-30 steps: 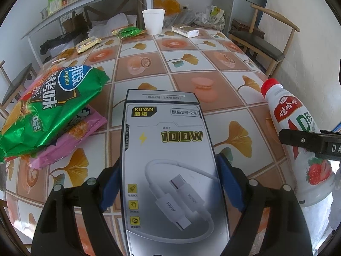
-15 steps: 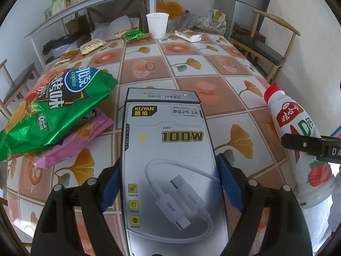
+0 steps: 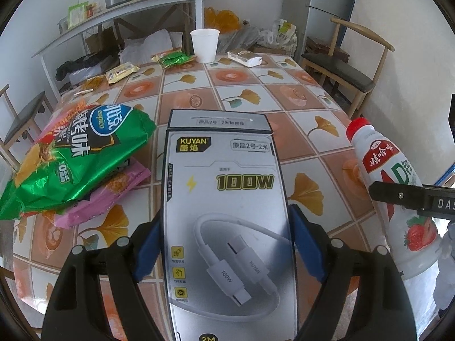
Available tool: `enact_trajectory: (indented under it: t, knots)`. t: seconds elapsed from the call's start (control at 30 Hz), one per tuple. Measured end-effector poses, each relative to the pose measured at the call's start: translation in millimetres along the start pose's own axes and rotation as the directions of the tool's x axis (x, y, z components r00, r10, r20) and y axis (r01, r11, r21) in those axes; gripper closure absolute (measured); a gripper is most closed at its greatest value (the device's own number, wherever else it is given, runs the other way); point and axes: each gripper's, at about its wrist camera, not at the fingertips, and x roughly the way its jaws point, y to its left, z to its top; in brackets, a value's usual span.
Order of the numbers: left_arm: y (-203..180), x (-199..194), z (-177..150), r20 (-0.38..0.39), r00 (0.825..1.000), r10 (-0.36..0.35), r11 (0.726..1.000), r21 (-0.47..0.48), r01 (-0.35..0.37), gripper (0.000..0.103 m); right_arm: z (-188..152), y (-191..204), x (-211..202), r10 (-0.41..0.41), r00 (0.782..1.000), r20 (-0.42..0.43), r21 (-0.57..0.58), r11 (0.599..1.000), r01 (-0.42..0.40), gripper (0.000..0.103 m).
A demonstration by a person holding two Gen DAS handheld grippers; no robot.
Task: Collect trash
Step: 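Lift the cable box and milk bottle and turn toward the blue wastebasket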
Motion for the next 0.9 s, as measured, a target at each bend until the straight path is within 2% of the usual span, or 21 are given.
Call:
enact_trajectory:
  t: [0.9]
  knots:
    - [-29.7, -30.4, 3.0, 0.066, 0.998, 0.016, 0.997, 0.073, -0.021, 0.024, -11.5, -16.4, -21.4, 0.073, 0.996, 0.055, 0.039, 0.996, -0.075, 0.043]
